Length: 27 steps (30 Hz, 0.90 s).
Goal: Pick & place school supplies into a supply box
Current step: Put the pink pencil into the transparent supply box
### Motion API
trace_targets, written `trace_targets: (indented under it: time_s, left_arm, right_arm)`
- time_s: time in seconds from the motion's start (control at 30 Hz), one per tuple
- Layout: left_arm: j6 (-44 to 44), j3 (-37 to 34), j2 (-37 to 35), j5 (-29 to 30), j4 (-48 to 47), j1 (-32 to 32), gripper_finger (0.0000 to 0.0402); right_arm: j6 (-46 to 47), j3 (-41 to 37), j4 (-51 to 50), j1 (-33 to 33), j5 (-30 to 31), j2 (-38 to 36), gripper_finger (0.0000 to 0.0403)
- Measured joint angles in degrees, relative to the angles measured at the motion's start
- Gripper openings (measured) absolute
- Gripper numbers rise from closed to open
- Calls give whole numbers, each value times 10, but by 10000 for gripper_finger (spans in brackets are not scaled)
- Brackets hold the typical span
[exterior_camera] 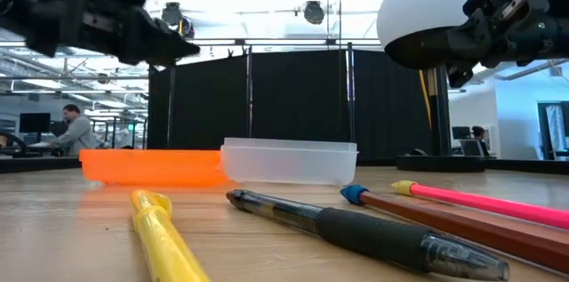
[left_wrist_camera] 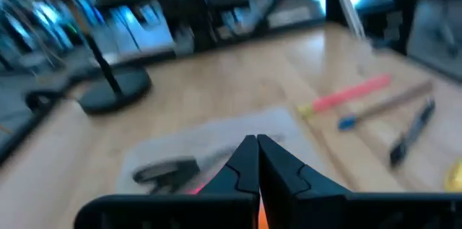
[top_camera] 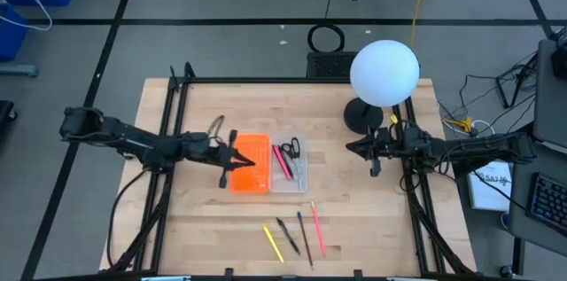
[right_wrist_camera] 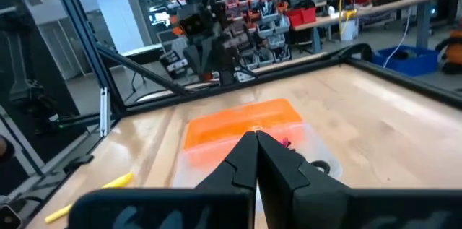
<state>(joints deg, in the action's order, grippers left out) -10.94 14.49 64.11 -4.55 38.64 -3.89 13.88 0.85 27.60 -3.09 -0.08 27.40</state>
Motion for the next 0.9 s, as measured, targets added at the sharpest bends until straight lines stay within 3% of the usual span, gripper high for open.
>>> trace_targets:
  time_s: [0.2, 0.3, 0.47, 0.6, 0.7, 0.9]
  left_arm:
    - [38, -93, -42, 22, 175, -25, 4]
    - [52, -132, -50, 45, 219, -42, 3]
    - [69, -139, -47, 99, 206, -53, 5]
    - [89, -139, -45, 134, 198, -53, 3]
    - [95, -139, -45, 142, 180, -53, 7]
    - [100, -139, -45, 138, 184, -54, 36]
  right_arm:
    - [37, 0, 17, 0, -4, 0, 0]
    - [38, 0, 13, 0, -38, 2, 0]
    - [5, 0, 3, 0, -67, 5, 0]
    - [0, 0, -20, 0, 10, 13, 0]
    - [28, 7, -28, 1, 30, 25, 0]
    - [113, 113, -131, 76, 36, 92, 0]
